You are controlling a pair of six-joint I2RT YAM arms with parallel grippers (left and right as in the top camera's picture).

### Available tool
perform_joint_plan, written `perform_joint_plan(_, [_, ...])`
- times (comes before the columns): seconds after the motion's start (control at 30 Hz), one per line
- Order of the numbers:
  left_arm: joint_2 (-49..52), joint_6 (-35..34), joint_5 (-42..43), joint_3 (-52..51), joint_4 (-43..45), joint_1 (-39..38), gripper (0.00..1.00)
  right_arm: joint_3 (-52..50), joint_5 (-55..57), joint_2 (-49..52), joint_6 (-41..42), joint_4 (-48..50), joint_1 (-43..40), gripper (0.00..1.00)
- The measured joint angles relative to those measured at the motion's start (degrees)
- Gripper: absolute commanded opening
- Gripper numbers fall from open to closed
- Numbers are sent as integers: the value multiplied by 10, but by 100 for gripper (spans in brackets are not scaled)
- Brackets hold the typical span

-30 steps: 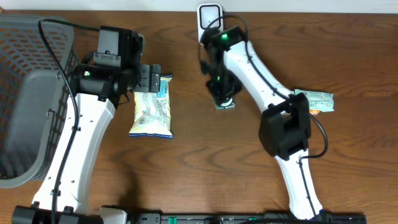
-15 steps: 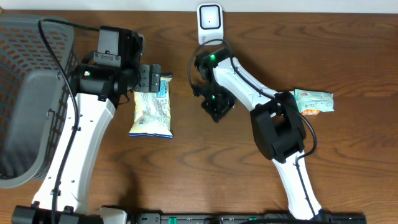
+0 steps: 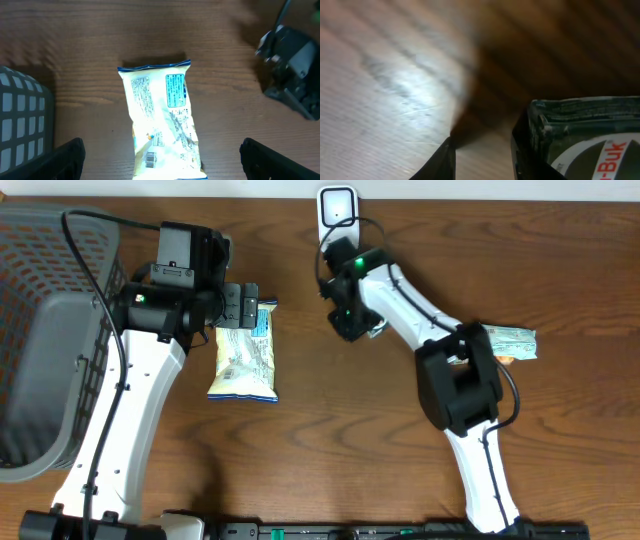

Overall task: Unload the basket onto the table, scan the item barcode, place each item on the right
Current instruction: 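Lift the Zam-Buk tin with the right gripper toward the scanner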

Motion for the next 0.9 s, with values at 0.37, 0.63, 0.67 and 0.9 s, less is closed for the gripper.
perform_joint_plan(0.37, [0, 0, 0, 0, 0, 0, 98, 120, -130, -3, 35, -65, -62, 46])
perform_joint_plan(0.63, [0, 0, 0, 0, 0, 0, 98, 92, -134, -8, 17, -52, -151, 54])
perform_joint_plan(0.67, [0, 0, 0, 0, 0, 0, 98, 83, -134, -8, 12, -47, -159, 53])
perform_joint_plan(0.9, [0, 0, 0, 0, 0, 0, 98, 58, -134, -8, -41, -24, -153, 59])
